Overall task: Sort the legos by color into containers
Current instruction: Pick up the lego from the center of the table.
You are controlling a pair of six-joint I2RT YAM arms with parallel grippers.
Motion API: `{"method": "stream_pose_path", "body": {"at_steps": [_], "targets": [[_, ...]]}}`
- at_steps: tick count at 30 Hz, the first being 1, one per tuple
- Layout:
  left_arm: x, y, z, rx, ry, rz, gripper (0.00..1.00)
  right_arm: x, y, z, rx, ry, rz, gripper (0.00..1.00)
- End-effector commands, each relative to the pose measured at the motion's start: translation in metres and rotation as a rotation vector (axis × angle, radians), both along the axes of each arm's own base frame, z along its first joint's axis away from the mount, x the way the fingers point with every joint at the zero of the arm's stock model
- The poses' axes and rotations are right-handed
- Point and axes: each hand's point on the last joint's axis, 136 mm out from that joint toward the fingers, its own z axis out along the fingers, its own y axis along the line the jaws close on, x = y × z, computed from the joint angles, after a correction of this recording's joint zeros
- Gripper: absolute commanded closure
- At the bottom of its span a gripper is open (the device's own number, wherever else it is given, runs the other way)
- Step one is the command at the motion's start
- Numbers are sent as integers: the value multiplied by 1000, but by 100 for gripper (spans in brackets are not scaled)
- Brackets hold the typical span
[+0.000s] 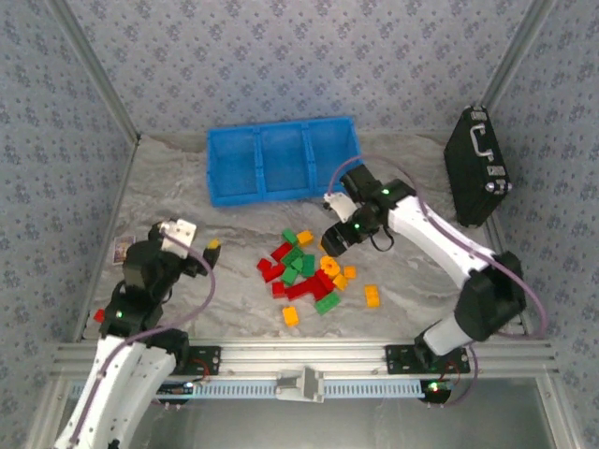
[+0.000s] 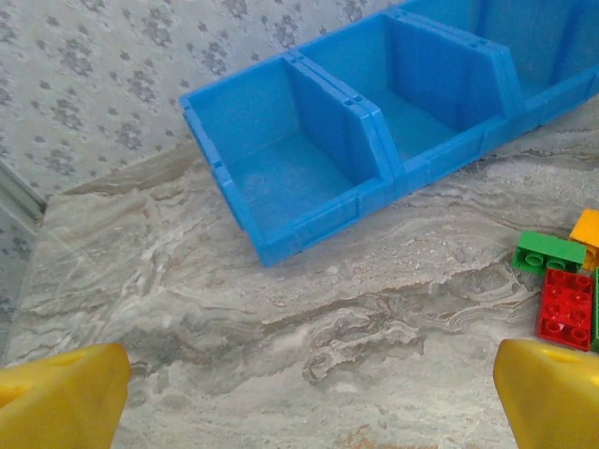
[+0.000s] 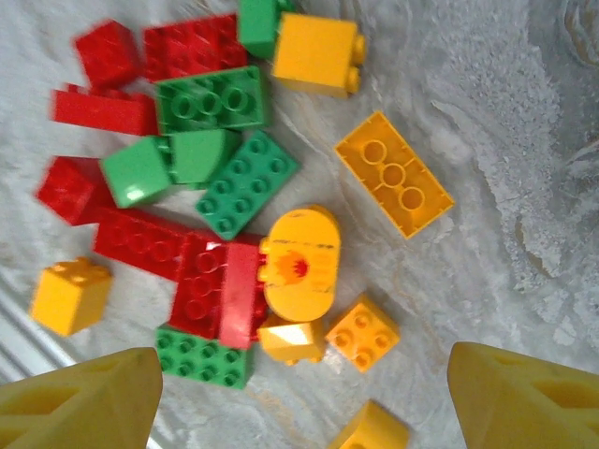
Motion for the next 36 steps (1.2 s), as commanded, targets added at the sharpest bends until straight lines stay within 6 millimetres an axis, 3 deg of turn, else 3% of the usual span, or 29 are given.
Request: {"method": "stream_pose_path", "body": {"at_steps": [1,4,8,12,18,30,36], "targets": [[-15,8,-5,2,-32,19,0,9,-19,-17,-180,-16,33,18],[-26,8,0,-25,-84,4,0,27,-13,-31,-223,-83,58,17],[-34,-5,-1,-19,-46,-81,0,54,12,-44,-174,-163,95,21],[-36,-10,-6,-20,27,-110,0,60,31,-69,-177,-156,169,26],[-34,-11,-7,-25,13,-111,0,72,38,-99,-212,-168,194,30],[-34,-11,-9,-21,19,-111,0,76,23,-125,-294,-148,180,33],[-32,-12,-11,-18,26,-112,0,78,15,-123,-302,-185,125,39]]}}
